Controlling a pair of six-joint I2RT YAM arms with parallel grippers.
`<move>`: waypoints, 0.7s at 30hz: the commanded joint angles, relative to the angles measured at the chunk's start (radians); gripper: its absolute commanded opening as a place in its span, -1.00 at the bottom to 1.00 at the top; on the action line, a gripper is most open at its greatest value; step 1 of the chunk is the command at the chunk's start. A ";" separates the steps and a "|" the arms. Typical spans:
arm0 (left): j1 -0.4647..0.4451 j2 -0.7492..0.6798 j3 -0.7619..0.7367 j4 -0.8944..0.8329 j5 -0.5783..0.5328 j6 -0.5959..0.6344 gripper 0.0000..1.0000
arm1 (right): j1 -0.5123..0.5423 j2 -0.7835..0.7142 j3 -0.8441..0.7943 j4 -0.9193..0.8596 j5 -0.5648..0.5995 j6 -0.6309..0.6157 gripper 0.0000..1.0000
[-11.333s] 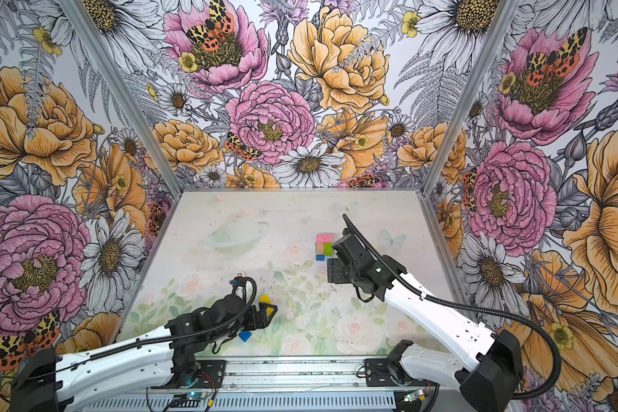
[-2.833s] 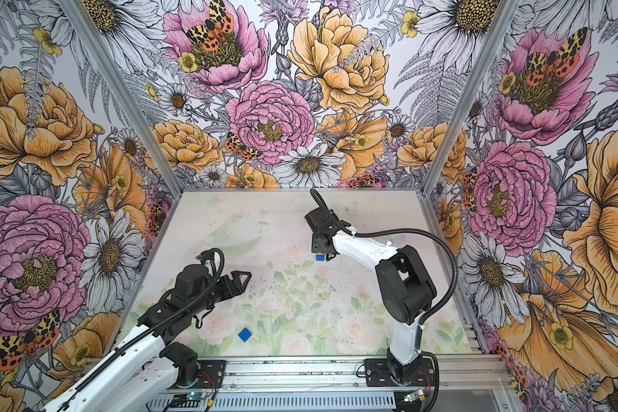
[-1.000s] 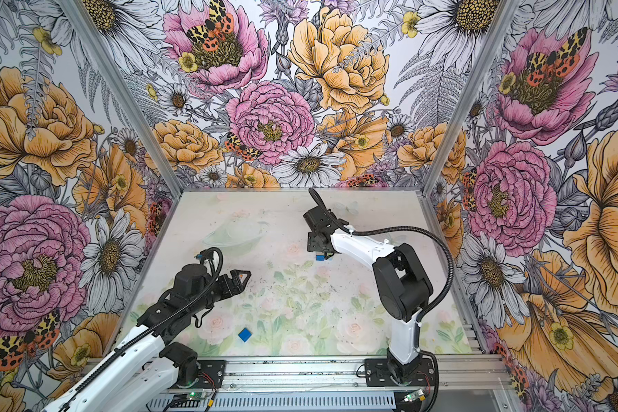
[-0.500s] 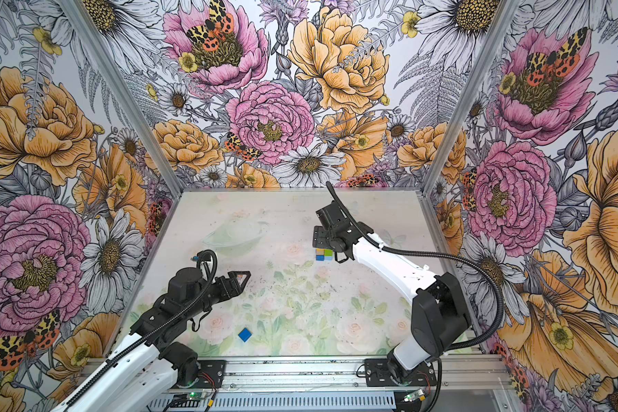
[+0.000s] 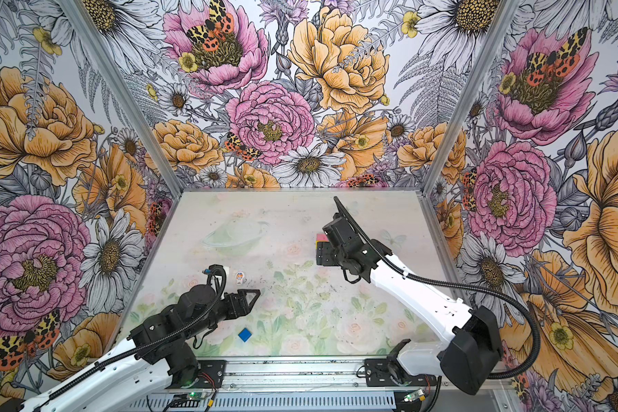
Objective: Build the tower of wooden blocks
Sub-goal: 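Draw the right gripper back from the tower while the left gripper shifts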
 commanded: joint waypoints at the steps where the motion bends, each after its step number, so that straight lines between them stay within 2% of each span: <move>1: -0.070 0.015 0.038 -0.027 -0.137 -0.061 0.77 | 0.011 -0.068 -0.035 -0.035 0.004 -0.001 0.59; 8: -0.190 0.070 0.037 -0.059 -0.254 -0.130 0.75 | 0.023 -0.184 -0.124 -0.049 -0.005 0.018 0.61; 17: -0.203 0.116 0.056 -0.076 -0.289 -0.137 0.76 | 0.024 -0.242 -0.168 -0.065 0.010 0.006 0.61; 21: -0.181 0.149 0.087 -0.112 -0.312 -0.108 0.78 | 0.024 -0.230 -0.167 -0.064 0.021 0.005 0.62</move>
